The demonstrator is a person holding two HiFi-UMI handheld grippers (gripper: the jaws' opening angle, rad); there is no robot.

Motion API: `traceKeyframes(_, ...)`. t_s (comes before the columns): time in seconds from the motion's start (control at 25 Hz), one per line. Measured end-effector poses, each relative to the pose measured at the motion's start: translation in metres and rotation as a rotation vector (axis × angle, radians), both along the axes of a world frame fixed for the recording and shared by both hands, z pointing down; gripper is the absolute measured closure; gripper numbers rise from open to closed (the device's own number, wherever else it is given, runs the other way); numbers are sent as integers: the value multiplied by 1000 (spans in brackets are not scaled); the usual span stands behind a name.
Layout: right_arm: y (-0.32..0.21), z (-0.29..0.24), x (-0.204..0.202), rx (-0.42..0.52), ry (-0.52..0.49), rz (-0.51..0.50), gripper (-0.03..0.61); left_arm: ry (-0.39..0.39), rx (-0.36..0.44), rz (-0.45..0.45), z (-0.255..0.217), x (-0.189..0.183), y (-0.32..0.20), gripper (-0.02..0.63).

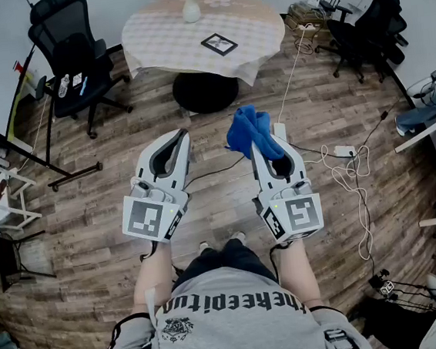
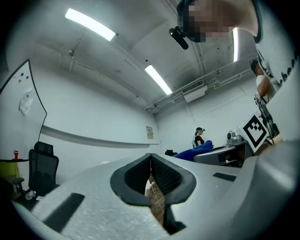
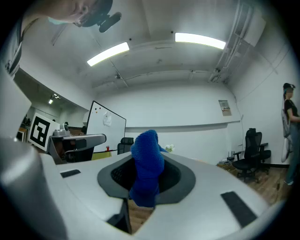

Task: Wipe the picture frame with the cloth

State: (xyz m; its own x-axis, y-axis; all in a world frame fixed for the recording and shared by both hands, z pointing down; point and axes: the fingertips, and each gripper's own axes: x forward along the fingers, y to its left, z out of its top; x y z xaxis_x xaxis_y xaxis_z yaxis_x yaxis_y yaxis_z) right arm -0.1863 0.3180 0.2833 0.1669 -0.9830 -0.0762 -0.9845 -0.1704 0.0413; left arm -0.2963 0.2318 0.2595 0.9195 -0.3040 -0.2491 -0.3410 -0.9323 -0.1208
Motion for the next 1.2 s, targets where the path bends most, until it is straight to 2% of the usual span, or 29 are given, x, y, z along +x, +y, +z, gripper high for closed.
traceKeyframes(0.36,-4,-1,14,8,-8,-2,488,3,6,-8,-4,12,-2,597)
traceKeyframes(0.76,-9,-3,48,22,-14,-24,488,8,23,-33,-10,43,-4,597)
traceKeyframes(1.2,-10,7,84,33,-75,-67,486,4,22,-71,-2,73,1,597)
